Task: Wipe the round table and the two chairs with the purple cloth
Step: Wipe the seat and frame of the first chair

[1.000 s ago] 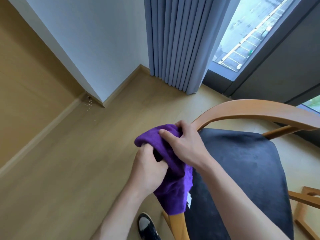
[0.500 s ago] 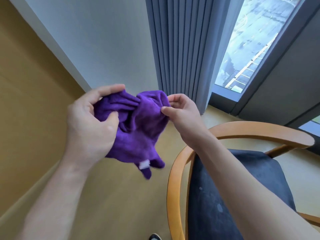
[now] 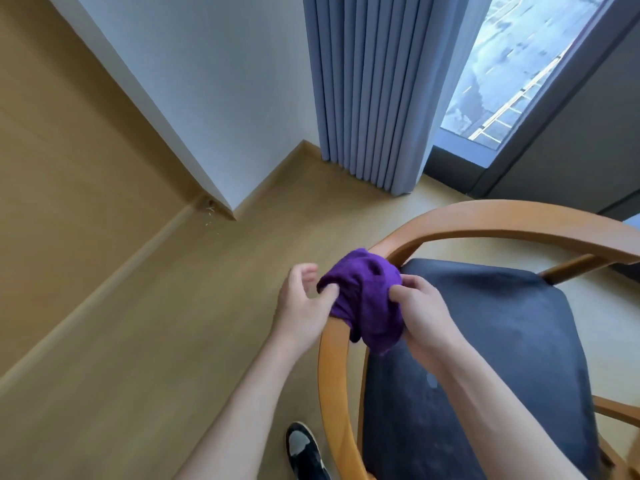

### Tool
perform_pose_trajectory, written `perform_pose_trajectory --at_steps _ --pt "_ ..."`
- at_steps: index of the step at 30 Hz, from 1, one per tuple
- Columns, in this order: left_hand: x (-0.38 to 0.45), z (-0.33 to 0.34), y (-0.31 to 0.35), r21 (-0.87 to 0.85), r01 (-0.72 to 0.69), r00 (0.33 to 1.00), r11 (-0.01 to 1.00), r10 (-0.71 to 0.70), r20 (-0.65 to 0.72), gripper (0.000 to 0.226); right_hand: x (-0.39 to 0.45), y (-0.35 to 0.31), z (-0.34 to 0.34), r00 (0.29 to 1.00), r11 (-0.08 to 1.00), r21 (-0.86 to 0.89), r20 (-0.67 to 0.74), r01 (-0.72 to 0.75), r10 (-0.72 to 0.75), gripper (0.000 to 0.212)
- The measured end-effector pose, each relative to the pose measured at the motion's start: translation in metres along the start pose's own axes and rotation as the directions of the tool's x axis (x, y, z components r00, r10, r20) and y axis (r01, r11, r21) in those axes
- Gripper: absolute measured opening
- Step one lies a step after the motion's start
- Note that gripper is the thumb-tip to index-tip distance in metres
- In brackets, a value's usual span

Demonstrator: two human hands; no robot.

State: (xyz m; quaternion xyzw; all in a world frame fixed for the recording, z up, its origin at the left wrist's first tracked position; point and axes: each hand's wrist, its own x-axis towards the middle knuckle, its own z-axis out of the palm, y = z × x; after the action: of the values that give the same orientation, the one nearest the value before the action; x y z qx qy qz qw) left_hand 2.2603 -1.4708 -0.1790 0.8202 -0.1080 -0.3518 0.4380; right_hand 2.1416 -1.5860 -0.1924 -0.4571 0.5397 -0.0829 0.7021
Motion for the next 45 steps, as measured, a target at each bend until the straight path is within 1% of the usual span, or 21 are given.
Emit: perform_pose_trajectory --at_steps 2,4,8,10,11,13,15,17,19,21,23,25,27,29,31,33,35,37,39,43,45 --pt "0.022 0.012 -0.032 -0.149 0.247 0.942 0.957 -0.201 0.268 0.066 0.000 0.012 0.000 0.999 0.999 -0.011 -0.024 0.042 -0.042 0.044" --pt "0.039 0.022 -0.044 -0.325 0.349 0.854 0.879 -0.155 0.497 0.070 -0.001 0.022 -0.001 0.997 0.997 -0.020 -0.032 0.076 -0.077 0.039" --pt "0.074 0.035 -0.031 -0.421 0.291 0.855 0.859 -0.036 0.518 0.074 -0.007 0.034 0.000 0.996 0.995 0.089 0.077 0.039 -0.046 0.015" --pt "0.088 0.039 -0.026 -0.377 0.312 0.821 0.872 -0.048 0.569 0.058 -0.012 0.028 0.002 0.988 0.991 0.134 0.151 -0.008 -0.012 0.027" --pt "0.092 0.039 -0.029 -0.363 0.318 0.807 0.876 -0.049 0.589 0.047 -0.012 0.025 0.002 0.992 0.989 0.148 0.129 -0.019 0.000 0.034" --pt "0.092 0.034 -0.036 -0.357 0.311 0.825 0.881 -0.064 0.562 0.035 -0.007 0.020 -0.001 0.999 0.996 0.080 0.001 0.042 -0.042 0.041" --pt "0.079 0.025 -0.041 -0.383 0.298 0.860 0.874 -0.071 0.506 0.038 -0.004 0.021 -0.002 0.980 0.983 -0.090 -0.097 0.163 -0.172 0.030" --pt "0.061 0.018 -0.045 -0.394 0.234 0.895 0.888 -0.038 0.445 0.040 -0.007 0.027 0.005 0.973 0.973 -0.136 -0.114 0.185 -0.201 0.025" --pt "0.040 0.007 -0.048 -0.396 0.139 0.925 0.907 0.024 0.380 0.033 -0.012 0.034 0.016 0.981 0.982 -0.072 -0.080 0.173 -0.179 0.044" --pt "0.013 -0.009 -0.055 -0.399 0.050 0.922 0.916 0.112 0.372 0.028 -0.016 0.039 0.026 0.978 0.980 -0.021 -0.058 0.198 -0.199 0.050" --pt "-0.017 -0.028 -0.066 -0.388 -0.024 0.910 0.921 0.181 0.374 0.037 -0.021 0.043 0.030 0.968 0.970 0.007 -0.072 0.241 -0.240 0.040" --pt "-0.041 -0.039 -0.076 -0.419 -0.032 0.884 0.908 0.221 0.412 0.048 -0.027 0.051 0.032 0.961 0.964 -0.015 -0.077 0.266 -0.267 0.033" --pt "-0.045 -0.031 -0.077 -0.473 -0.019 0.863 0.881 0.254 0.438 0.060 -0.036 0.063 0.034 0.953 0.954 -0.070 -0.062 0.291 -0.295 0.040" --pt "-0.024 -0.012 -0.068 -0.469 0.003 0.888 0.883 0.214 0.407 0.066 -0.046 0.073 0.039 0.937 0.933 -0.128 -0.049 0.337 -0.345 0.050" --pt "0.013 0.007 -0.048 -0.412 0.018 0.930 0.911 0.136 0.341 0.059 -0.047 0.071 0.045 0.912 0.904 -0.155 -0.031 0.399 -0.409 0.053" --pt "0.051 0.017 -0.032 -0.428 0.028 0.912 0.903 0.153 0.382 0.035 -0.034 0.060 0.049 0.865 0.848 -0.209 -0.019 0.487 -0.501 0.054" --pt "0.073 0.026 -0.019 -0.454 0.134 0.868 0.881 0.116 0.482 0.016 -0.008 0.045 0.051 0.821 0.778 -0.332 -0.020 0.533 -0.570 0.055" --pt "0.078 0.030 -0.018 -0.444 0.204 0.872 0.873 0.044 0.488 0.025 0.015 0.029 0.054 0.837 0.747 -0.475 -0.038 0.465 -0.546 0.057" --pt "0.065 0.026 -0.025 -0.485 0.216 0.915 0.848 -0.003 0.403 0.035 0.026 0.023 0.057 0.857 0.720 -0.556 -0.028 0.415 -0.515 0.059" --pt "0.010 0.017 -0.062 -0.581 0.161 0.969 0.798 -0.017 0.245 0.028 0.003 0.044 0.061 0.805 0.610 -0.605 0.088 0.511 -0.587 0.065" --pt "-0.024 0.017 -0.085 -0.622 0.111 0.985 0.775 -0.003 0.172 0.035 -0.021 0.066 0.059 0.763 0.555 -0.597 0.157 0.579 -0.627 0.069"
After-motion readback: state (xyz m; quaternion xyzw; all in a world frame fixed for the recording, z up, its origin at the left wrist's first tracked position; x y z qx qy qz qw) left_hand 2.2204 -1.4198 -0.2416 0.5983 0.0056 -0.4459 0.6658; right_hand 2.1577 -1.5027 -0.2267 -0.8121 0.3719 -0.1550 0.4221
